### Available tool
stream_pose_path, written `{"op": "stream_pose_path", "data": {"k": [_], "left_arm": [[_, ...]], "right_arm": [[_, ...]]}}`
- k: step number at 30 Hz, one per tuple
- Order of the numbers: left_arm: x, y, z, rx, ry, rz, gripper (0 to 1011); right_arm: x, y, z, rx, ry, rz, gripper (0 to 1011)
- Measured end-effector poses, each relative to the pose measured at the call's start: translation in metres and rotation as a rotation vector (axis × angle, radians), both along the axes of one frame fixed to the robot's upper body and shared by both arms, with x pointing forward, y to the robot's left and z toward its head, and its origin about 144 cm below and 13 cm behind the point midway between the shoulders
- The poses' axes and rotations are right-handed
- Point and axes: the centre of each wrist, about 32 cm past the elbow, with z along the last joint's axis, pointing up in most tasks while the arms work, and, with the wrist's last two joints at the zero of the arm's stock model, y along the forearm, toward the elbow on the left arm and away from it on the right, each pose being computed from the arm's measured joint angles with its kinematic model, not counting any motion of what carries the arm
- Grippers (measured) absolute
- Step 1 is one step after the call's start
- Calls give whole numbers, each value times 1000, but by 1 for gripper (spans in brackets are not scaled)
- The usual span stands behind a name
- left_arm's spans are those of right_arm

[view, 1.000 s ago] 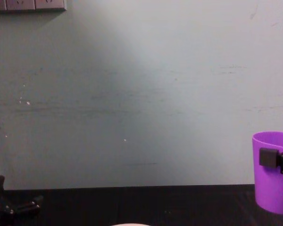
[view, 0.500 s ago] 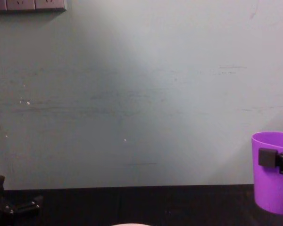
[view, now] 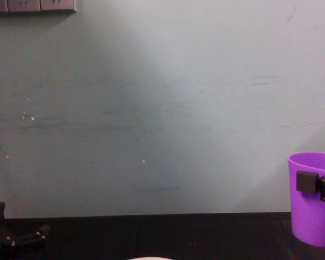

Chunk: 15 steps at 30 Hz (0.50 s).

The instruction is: Pick up the cup and pour the mung beans from the cup into the bowl.

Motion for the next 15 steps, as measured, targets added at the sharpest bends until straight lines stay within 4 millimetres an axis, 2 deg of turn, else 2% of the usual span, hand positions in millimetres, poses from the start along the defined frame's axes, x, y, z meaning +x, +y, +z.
{"op": "stream_pose_path", "data": {"k": [15], "left_arm": [[0,0,0,0,0,0,1011]], "right_arm": [[0,0,0,0,0,1,728]]}}
